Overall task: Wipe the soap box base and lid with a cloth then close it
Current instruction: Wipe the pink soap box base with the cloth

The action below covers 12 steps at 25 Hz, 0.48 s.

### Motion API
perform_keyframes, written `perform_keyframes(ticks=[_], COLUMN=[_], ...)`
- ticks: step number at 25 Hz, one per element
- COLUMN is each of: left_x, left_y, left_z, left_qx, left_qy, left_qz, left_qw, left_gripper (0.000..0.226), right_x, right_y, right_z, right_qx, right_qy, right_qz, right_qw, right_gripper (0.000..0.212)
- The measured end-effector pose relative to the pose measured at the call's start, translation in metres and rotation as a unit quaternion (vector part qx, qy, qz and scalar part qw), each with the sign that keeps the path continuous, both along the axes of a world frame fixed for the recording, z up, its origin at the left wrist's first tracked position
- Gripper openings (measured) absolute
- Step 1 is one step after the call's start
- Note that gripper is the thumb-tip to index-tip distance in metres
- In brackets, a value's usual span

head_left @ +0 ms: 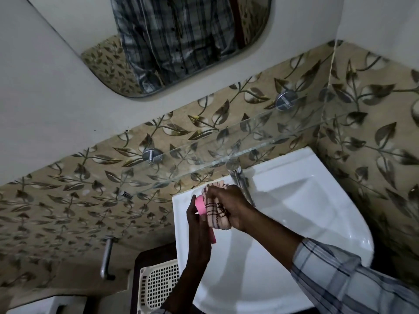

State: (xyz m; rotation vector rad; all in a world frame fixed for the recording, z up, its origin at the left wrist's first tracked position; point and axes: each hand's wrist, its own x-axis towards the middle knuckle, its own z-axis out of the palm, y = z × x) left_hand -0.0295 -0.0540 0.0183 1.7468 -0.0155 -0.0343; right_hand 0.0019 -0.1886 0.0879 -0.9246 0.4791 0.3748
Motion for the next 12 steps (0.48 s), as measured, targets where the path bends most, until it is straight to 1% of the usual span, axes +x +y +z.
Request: perform_keyframes(ticks=[1, 2, 3, 4, 5, 6, 7, 8, 9, 10, 11, 12], left_x=[0.001, 0.000, 0.001, 0.000, -0.001, -0.001, 0.000, 0.003, 0.010, 0.017, 0.023, 0.031], left_y=[0.005, 0.009, 0.012, 0.011, 0.010, 0.010, 0.010, 0.011, 0.012, 0.014, 0.016, 0.020], left_z=[-0.002, -0.002, -0.003, -0.001, 0.001, 0.001, 0.000, 0.002, 0.006, 0.010, 0.015, 0.021], left_qx=[0.039, 0.087, 0.113, 0.107, 0.070, 0.017, -0.048, -0.115, -0.179, -0.237, -0.287, -0.309], left_qy=[-0.021, -0.036, -0.045, -0.046, -0.038, -0.010, 0.048, 0.142, 0.261, 0.379, 0.455, 0.485], left_qz=[-0.018, -0.040, -0.061, -0.075, -0.077, -0.054, -0.003, 0.048, 0.075, 0.060, 0.024, -0.003], left_qw=[0.999, 0.995, 0.991, 0.990, 0.994, 0.998, 0.998, 0.982, 0.946, 0.892, 0.842, 0.818], left_gripper=[0.083, 0.084, 0.081, 0.079, 0.077, 0.075, 0.072, 0.072, 0.080, 0.089, 0.090, 0.083], right_x=[-0.003, -0.007, -0.009, -0.012, -0.014, -0.016, -0.019, -0.023, -0.025, -0.028, -0.033, -0.039], right_y=[-0.002, -0.003, -0.003, -0.004, -0.005, -0.005, -0.006, -0.005, -0.003, -0.001, 0.002, 0.006], right_z=[0.000, -0.003, -0.007, -0.012, -0.016, -0.019, -0.021, -0.023, -0.025, -0.028, -0.031, -0.036], right_qx=[-0.051, -0.110, -0.161, -0.191, -0.214, -0.239, -0.275, -0.317, -0.365, -0.409, -0.436, -0.440], right_qy=[-0.030, -0.055, -0.076, -0.093, -0.117, -0.137, -0.159, -0.185, -0.212, -0.241, -0.274, -0.319], right_qz=[0.025, 0.038, 0.036, 0.029, 0.024, 0.030, 0.039, 0.055, 0.076, 0.101, 0.120, 0.126], right_qw=[0.998, 0.992, 0.983, 0.977, 0.970, 0.961, 0.948, 0.929, 0.903, 0.874, 0.849, 0.830], right_gripper=[0.012, 0.024, 0.032, 0.033, 0.031, 0.029, 0.028, 0.027, 0.026, 0.026, 0.027, 0.029])
